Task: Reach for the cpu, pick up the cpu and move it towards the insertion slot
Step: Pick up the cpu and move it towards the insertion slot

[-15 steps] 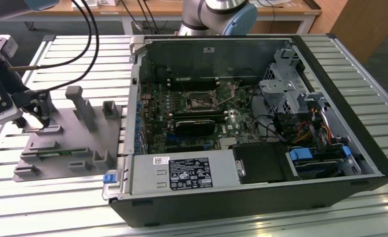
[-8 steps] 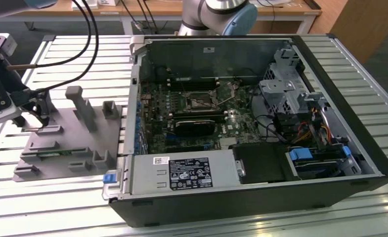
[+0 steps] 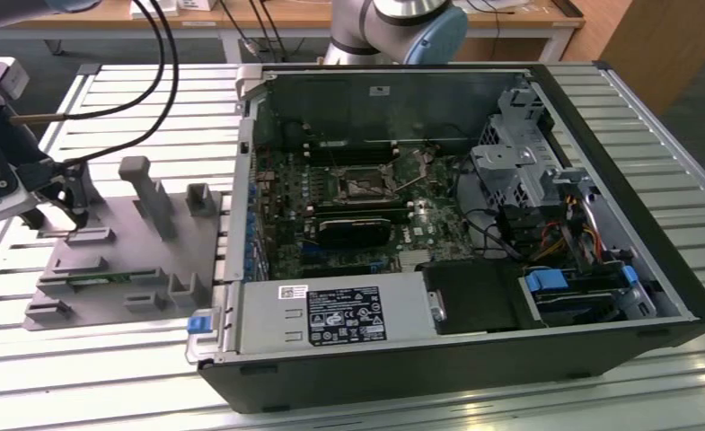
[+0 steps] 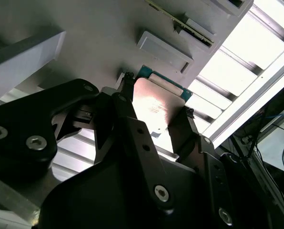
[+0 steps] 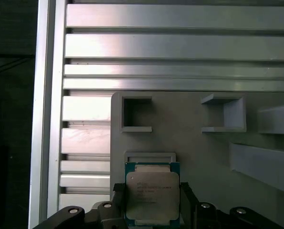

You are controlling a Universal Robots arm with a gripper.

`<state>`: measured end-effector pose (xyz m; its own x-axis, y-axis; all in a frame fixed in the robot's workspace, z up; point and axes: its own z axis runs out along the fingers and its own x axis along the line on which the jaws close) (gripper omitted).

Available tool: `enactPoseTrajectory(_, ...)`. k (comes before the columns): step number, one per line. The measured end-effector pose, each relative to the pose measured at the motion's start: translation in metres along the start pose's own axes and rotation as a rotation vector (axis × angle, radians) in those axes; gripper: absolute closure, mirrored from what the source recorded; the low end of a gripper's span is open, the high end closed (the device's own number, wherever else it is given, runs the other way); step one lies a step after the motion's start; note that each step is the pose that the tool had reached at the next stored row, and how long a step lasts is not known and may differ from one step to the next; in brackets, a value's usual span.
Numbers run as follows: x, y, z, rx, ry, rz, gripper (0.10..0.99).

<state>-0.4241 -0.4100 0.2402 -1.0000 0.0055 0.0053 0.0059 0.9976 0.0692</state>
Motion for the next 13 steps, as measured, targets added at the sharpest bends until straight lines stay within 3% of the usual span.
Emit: enactPoseTrajectory(13,0.0,0.0004,-0.0054,0.0,-0.0001,0.0,0.545)
